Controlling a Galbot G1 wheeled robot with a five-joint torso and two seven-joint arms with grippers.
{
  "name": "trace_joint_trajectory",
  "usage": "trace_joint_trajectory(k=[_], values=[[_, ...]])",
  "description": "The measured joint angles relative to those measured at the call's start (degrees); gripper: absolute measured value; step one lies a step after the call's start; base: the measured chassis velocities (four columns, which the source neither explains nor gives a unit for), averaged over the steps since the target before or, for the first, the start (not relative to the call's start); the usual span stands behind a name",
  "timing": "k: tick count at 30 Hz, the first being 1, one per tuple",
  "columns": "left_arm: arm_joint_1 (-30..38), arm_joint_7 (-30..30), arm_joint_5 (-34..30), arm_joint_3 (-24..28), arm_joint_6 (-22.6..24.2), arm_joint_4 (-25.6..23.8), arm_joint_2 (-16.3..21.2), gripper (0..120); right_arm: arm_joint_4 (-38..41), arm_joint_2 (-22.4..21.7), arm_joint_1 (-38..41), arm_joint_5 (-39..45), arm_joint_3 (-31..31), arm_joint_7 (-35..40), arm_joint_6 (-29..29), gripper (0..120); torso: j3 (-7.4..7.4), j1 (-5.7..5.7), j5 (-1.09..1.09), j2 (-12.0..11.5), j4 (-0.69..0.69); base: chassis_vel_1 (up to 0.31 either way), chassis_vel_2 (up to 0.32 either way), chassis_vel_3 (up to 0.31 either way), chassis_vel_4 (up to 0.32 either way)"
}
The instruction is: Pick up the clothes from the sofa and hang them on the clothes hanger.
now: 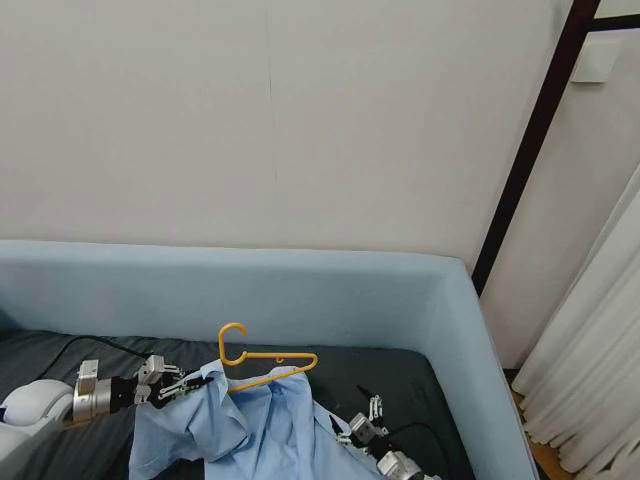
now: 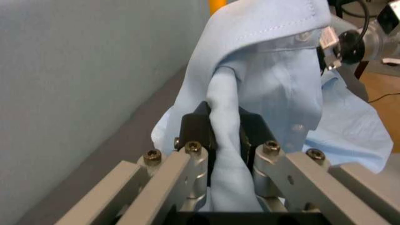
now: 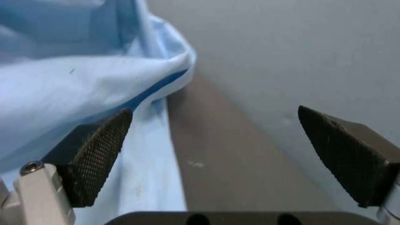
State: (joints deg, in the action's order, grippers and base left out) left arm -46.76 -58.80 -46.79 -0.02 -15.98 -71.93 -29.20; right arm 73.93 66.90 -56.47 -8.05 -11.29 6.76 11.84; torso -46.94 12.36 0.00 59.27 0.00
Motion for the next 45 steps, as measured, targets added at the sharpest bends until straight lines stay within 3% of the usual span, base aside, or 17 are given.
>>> trace_joint_trajectory(k=[14,30,42,45], values=[[-0.2,-0.8,0.0,0.1,-0.5,-0.8,-0.4,7,-10.9,5.1,4.8,-7.4,-2.9,0.4,0.3,100,-0.01,0.01,0.0,0.0,0.0,0.0,0.0,0.0,0.0],[-0.5,-0.9,0.0,0.2,-0.4,-2.0,-0.3,7,-16.5,7.6,7.3,-16.5,-1.6,4.2,0.0,100,-0.01,0.01,0.0,0.0,0.0,0.0,0.0,0.0,0.0],[-0.9,-0.9,-0.3,0.0,-0.1,-3.6,1.1,7,-22.6,12.2,13.4,-21.6,-6.4,5.9,-1.1,100,-0.01,0.01,0.0,0.0,0.0,0.0,0.0,0.0,0.0],[-0.8,-0.9,-0.3,0.0,-0.1,-3.7,1.1,7,-23.5,12.8,13.8,-21.7,-6.8,5.9,-1.4,93,-0.01,0.01,0.0,0.0,0.0,0.0,0.0,0.0,0.0]])
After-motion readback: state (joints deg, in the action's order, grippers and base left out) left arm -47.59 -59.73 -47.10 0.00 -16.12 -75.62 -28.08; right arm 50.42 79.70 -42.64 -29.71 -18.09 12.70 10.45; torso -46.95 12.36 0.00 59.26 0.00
